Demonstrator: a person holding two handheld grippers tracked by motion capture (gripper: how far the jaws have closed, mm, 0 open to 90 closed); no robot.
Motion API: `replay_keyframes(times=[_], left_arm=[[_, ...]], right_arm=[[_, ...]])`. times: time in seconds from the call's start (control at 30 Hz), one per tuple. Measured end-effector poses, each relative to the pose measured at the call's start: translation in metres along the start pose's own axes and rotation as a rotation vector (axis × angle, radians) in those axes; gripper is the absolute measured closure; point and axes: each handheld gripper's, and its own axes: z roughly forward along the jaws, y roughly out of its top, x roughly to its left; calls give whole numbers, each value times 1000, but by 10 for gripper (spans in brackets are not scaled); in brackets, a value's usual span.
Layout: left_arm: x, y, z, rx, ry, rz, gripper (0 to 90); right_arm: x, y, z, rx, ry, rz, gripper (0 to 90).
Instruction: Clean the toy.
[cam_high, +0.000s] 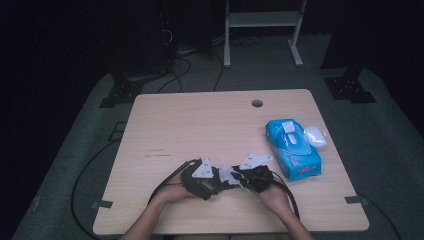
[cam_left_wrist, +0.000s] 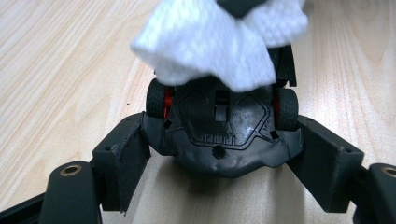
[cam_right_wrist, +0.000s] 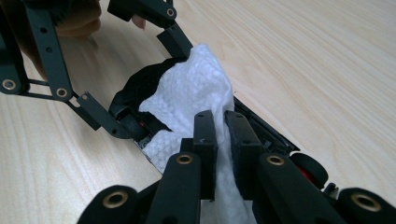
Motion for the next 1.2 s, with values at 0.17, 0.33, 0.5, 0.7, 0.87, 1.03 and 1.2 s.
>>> replay_keyframes(times=[0.17,0.33,0.5,0.7,0.87,1.03,1.2], left_arm=[[1,-1,-1,2,-2,4,238],[2,-1,-1,1,1,5,238],[2,0,0,0,4,0,238],[2,-1,0,-2,4,-4,238],[3,-1,-1,1,4,-3,238],[3,-1,-1,3,3,0,238],[3,-1,-1,-2,-3,-8,238]], right_arm=[[-19,-12,-14,8,-37,46,828],[-34,-31,-34,17,-75,115,828],[-22,-32,-37,-4,-27,100,828],[-13,-27,-31,8,0,49,828],[-26,-35,-39,18,-37,107,828],[-14,-29,-34,14,4,69,827],[-16,-25,-31,18,16,69,827]])
